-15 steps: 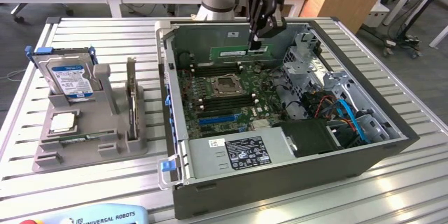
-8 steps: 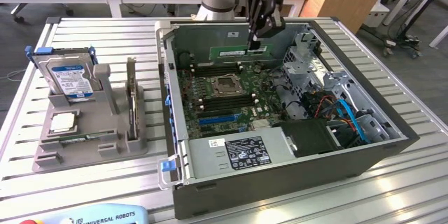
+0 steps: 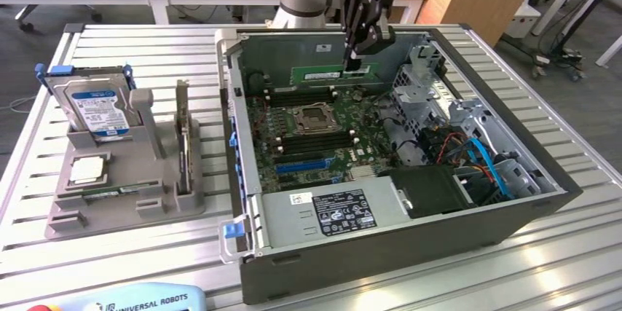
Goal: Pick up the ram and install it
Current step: 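Insert the ram into the slot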
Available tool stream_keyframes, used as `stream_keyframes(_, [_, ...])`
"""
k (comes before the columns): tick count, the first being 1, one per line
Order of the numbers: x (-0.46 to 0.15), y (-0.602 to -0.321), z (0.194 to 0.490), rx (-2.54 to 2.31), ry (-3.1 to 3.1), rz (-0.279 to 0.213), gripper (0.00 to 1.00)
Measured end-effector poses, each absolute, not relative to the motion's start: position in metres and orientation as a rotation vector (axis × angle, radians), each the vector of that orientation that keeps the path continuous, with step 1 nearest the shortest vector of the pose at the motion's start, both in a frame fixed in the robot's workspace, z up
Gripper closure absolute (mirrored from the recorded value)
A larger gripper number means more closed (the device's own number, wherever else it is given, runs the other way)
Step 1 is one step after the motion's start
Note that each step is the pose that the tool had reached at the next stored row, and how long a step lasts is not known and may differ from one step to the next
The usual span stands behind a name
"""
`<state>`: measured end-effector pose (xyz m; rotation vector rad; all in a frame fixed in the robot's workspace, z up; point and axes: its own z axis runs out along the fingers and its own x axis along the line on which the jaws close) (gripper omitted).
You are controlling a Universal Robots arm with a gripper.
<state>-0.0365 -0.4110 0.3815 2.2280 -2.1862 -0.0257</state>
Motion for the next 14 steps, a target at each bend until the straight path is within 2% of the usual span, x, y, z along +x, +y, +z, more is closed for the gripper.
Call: stream_keyframes(14, [-0.0365,-0.411,0.3721,2.228,-2.186,-0.026,0.88])
